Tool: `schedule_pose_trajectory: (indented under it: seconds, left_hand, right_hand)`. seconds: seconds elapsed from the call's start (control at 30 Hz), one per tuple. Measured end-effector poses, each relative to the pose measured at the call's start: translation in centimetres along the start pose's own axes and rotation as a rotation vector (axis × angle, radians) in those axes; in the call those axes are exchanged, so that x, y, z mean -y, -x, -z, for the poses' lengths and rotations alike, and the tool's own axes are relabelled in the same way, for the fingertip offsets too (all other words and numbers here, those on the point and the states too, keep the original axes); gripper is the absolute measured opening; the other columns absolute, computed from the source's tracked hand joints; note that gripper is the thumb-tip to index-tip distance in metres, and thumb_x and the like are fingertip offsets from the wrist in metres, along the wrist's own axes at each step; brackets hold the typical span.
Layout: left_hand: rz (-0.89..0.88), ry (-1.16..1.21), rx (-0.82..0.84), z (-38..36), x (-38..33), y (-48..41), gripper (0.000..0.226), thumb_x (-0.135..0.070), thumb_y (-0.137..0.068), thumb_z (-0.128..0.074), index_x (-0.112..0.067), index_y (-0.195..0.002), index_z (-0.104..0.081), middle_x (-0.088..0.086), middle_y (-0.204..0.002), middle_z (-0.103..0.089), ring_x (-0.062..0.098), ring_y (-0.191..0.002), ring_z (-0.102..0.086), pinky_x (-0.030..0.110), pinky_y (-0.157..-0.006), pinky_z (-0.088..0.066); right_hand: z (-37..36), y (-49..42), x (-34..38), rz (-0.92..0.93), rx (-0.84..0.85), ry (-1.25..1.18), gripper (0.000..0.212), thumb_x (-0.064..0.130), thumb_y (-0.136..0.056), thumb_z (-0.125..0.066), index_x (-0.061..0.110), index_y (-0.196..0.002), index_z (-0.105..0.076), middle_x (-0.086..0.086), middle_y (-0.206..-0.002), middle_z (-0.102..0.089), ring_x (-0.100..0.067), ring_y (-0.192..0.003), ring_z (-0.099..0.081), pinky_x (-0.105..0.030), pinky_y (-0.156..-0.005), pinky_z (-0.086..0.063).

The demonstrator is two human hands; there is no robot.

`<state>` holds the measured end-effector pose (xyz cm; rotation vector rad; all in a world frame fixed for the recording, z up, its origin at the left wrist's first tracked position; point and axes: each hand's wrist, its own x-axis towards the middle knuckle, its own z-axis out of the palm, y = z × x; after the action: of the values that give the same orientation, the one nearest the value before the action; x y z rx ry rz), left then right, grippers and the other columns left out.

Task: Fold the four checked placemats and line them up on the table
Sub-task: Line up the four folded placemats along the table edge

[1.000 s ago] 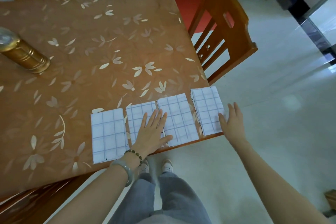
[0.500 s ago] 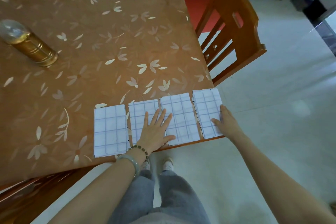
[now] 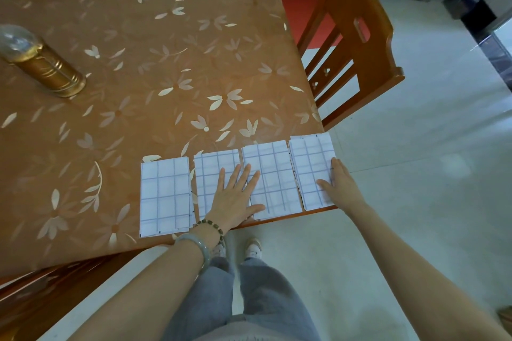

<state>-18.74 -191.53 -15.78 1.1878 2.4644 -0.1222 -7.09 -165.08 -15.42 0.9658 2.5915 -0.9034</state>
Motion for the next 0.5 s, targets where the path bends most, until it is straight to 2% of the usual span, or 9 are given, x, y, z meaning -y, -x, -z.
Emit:
schedule_pose_trajectory:
  seconds: [0.13, 0.2, 0.33, 0.4, 0.5]
  left_hand:
    - [-0.002, -0.006, -0.013, -0.2, 0.1, -0.1, 0.095, -0.077, -0.075, 0.006, -0.024, -0.153, 0.006, 0.006, -0.161, 0.010, 0.028, -0.148, 0.011, 0.055, -0.117, 0.008]
    - [-0.005, -0.013, -0.016, -0.2, 0.0, -0.2, 0.096, -0.077, -0.074, 0.008, -0.023, -0.153, 0.006, 0.006, -0.161, 0.009, 0.028, -0.148, 0.011, 0.055, -0.117, 0.007]
    - [-0.004, 0.010, -0.025, -0.2, 0.0, -0.2, 0.095, -0.077, -0.075, 0.006, -0.023, -0.153, 0.005, 0.007, -0.161, 0.007, 0.028, -0.148, 0.009, 0.055, -0.117, 0.007]
    - [0.001, 0.020, -0.031, -0.1, 0.0, -0.1, 0.094, -0.077, -0.077, 0.002, -0.023, -0.153, 0.004, 0.007, -0.162, 0.007, 0.028, -0.148, 0.009, 0.054, -0.117, 0.007]
    - [0.010, 0.021, -0.026, 0.1, -0.1, 0.0, 0.089, -0.075, -0.082, -0.008, -0.022, -0.153, 0.006, 0.006, -0.161, 0.009, 0.026, -0.148, 0.011, 0.052, -0.118, 0.008]
  right_hand:
    - [0.4, 0.1, 0.5, -0.024, -0.074, -0.067, 0.064, 0.022, -0.091, -0.057, 0.003, -0.143, -0.026, -0.015, -0.144, -0.035, -0.032, -0.130, -0.038, -0.042, -0.103, -0.035]
    - [0.7, 0.1, 0.8, -0.079, -0.114, -0.141, 0.057, 0.021, -0.091, -0.056, 0.007, -0.140, -0.032, -0.015, -0.137, -0.040, -0.031, -0.125, -0.042, -0.041, -0.098, -0.038]
    - [1.3, -0.4, 0.8, -0.330, -0.239, -0.396, 0.056, 0.021, -0.088, -0.059, 0.008, -0.139, -0.039, -0.013, -0.126, -0.053, -0.030, -0.115, -0.053, -0.040, -0.095, -0.041]
    - [1.8, -1.0, 0.4, -0.453, -0.250, -0.508, 0.048, 0.022, -0.085, -0.063, 0.007, -0.129, -0.051, -0.012, -0.117, -0.061, -0.029, -0.109, -0.057, -0.039, -0.094, -0.044]
    - [1.9, -1.6, -0.3, -0.508, -0.230, -0.588, 0.029, 0.020, -0.081, -0.069, 0.007, -0.106, -0.065, -0.010, -0.108, -0.067, -0.027, -0.097, -0.061, -0.040, -0.091, -0.049]
